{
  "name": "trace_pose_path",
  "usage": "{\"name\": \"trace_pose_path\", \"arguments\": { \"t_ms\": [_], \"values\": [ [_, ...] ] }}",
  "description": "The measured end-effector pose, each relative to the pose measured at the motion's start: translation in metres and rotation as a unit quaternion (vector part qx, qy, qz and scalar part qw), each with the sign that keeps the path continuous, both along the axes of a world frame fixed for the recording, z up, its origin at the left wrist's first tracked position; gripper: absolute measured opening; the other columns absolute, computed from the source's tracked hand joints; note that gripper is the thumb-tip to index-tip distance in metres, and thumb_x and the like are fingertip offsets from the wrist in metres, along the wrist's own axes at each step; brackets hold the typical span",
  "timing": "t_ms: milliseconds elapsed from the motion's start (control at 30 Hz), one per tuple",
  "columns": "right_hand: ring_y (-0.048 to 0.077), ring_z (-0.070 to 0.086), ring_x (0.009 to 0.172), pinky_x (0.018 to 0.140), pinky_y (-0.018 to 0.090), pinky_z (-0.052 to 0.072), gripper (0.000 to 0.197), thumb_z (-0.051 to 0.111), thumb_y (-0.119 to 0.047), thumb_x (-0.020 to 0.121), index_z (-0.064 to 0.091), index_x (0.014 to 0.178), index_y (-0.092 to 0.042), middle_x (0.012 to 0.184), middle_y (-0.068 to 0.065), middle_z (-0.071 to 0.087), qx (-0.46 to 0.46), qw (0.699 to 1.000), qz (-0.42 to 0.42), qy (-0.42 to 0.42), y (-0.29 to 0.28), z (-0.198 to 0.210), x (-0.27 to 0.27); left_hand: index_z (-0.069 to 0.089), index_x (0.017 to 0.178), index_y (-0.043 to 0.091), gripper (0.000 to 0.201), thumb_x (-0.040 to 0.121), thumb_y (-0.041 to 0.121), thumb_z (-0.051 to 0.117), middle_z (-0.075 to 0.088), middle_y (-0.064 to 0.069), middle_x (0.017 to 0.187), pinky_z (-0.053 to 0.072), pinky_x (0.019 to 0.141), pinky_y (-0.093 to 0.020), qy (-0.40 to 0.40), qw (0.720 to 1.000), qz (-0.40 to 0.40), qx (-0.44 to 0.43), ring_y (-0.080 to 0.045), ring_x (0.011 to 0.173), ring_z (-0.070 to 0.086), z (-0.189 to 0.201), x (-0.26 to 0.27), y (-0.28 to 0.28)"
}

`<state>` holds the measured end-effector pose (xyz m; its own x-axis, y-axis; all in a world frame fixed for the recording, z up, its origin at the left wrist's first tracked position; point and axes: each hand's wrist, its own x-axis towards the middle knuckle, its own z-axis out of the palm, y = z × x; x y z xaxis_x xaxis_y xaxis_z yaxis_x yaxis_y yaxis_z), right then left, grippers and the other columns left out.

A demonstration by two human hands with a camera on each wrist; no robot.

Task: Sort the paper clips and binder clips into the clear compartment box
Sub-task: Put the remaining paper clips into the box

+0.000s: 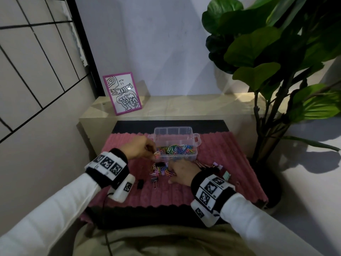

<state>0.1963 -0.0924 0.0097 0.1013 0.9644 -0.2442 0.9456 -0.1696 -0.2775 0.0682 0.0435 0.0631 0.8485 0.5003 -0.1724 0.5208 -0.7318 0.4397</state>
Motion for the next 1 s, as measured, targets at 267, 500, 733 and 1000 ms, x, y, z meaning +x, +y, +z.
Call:
{"name": "trace_pose_path", "arguments": {
  "t_ms": [267,500,733,1000],
  "values": [
    [0.034,0.064,0.091,0.077,0.039,0.053,0.006,0.059,0.004,0.079,0.060,0.078,-0.001,0.100,0.021,0.063,0.030,0.999,0.012,0.032,0.003,-0.003,-0.005,0.064,0.081,0.008,0.009,0.075,0.006,0.071,0.059,0.004,0.065,0.039,0.042,-0.005,-0.008,1.000,0.009,-0.020,0.003,0.047,0.054,0.022,0.056,0.018],
    [0.013,0.059,0.076,0.059,0.015,0.042,0.008,0.066,0.005,0.074,0.068,0.081,0.000,0.088,0.012,0.069,0.085,0.987,-0.019,0.134,-0.017,0.004,0.011,0.069,0.094,0.003,0.018,0.077,0.008,0.070,0.071,-0.014,0.095,0.054,0.072,-0.025,0.042,0.999,-0.001,-0.007,-0.015,0.074,0.062,0.006,0.070,0.026],
    [-0.014,0.053,0.050,0.049,0.002,0.038,0.009,0.067,0.007,0.074,0.068,0.077,-0.002,0.056,-0.017,0.050,0.165,0.961,-0.109,0.194,-0.034,0.020,0.038,0.069,0.099,0.010,0.022,0.086,0.000,0.055,0.069,-0.001,0.090,0.049,0.062,-0.004,-0.058,0.997,0.010,-0.055,0.000,0.074,0.062,0.003,0.038,0.032],
    [0.014,0.059,0.069,0.054,0.005,0.043,0.013,0.058,0.007,0.079,0.069,0.084,0.001,0.081,0.009,0.068,0.198,0.960,-0.118,0.158,0.011,0.057,0.060,0.064,0.071,0.020,0.021,0.081,0.001,0.064,0.069,0.004,0.067,0.054,0.061,-0.012,-0.155,0.978,0.113,-0.086,-0.005,0.058,0.065,0.007,-0.047,0.050]
  ]
}}
